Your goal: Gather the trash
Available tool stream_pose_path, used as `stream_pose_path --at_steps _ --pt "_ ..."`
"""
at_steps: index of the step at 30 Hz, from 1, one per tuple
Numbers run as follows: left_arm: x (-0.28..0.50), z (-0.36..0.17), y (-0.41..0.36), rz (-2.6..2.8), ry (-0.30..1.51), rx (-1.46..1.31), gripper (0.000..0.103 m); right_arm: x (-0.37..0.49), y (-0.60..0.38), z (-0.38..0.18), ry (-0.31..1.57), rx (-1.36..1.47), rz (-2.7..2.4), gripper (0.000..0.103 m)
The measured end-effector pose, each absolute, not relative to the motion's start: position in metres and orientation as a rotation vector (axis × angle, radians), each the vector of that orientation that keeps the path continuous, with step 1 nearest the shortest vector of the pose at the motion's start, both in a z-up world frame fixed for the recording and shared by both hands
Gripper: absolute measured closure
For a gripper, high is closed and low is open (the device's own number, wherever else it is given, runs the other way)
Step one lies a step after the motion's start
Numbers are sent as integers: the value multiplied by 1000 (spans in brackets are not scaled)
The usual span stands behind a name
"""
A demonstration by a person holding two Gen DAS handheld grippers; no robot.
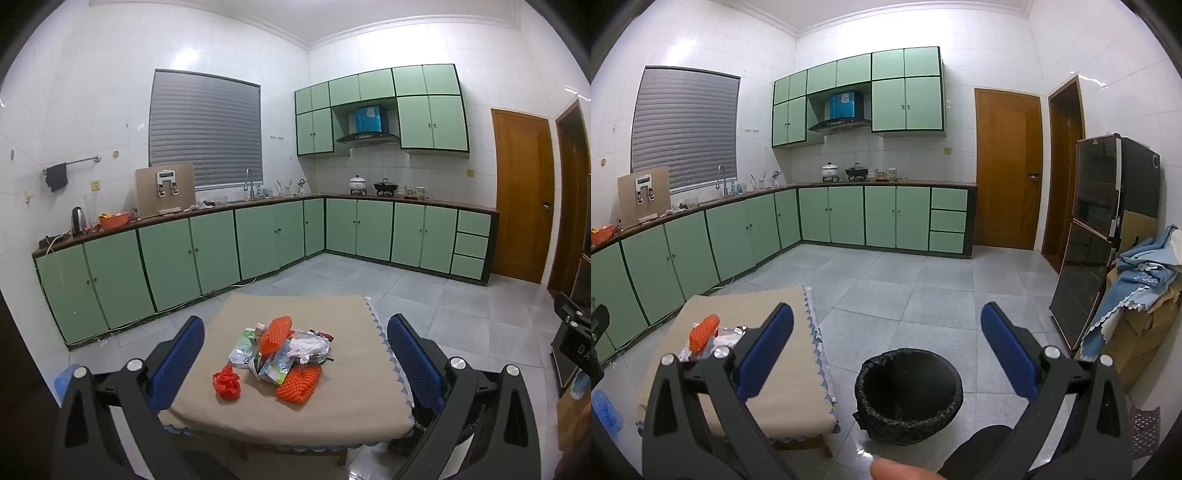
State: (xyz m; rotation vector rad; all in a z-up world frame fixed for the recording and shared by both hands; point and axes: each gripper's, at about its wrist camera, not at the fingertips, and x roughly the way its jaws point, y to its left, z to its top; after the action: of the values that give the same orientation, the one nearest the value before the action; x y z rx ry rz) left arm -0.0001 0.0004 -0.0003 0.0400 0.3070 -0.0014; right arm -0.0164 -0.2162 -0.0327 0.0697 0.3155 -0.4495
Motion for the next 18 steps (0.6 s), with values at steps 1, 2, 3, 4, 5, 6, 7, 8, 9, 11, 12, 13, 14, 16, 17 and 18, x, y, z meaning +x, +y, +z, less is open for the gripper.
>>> stream_pose_path --at_steps 1,2,3,4,5,6,7,8,9,11,12,13,14,16,17,18 --pt "0 0 1 -2 309 38 6 -17 -217 -33 317 76 -449 5" --pt "0 0 1 -1 308 39 6 -17 -217 -33 314 76 -450 5" --pt "-1 0 1 1 309 40 6 -17 -217 -33 311 79 -450 5" --pt "3 0 -1 3 310 41 6 -17 -217 -33 311 80 -451 5" --pt "2 1 -2 4 309 42 6 -16 -217 -34 311 80 -452 5" --pt "2 1 -1 5 309 41 6 -16 -217 -34 313 78 -452 5" --pt "-1 3 -5 5 310 42 6 -15 -217 -35 314 77 -452 5" --pt "-2 4 -6 5 311 41 6 -14 -217 -35 313 76 -452 5" --pt "-3 4 -6 6 311 39 6 -14 -217 -34 311 75 -453 5" --pt "-3 3 -6 4 312 41 6 -19 -220 -31 302 80 -451 5" --pt "-3 4 -6 3 314 42 6 -18 -221 -31 302 81 -449 5" --pt "3 2 -3 3 315 41 6 -18 -222 -31 302 82 -449 5" --pt "3 2 -3 3 315 40 6 -17 -223 -31 303 81 -449 5" --pt "3 1 -4 3 315 41 6 -16 -226 -32 304 79 -448 5" --pt "3 1 -4 4 315 41 6 -20 -218 -30 299 75 -448 5" --pt "3 1 -4 4 314 39 6 -21 -216 -31 298 72 -447 5"
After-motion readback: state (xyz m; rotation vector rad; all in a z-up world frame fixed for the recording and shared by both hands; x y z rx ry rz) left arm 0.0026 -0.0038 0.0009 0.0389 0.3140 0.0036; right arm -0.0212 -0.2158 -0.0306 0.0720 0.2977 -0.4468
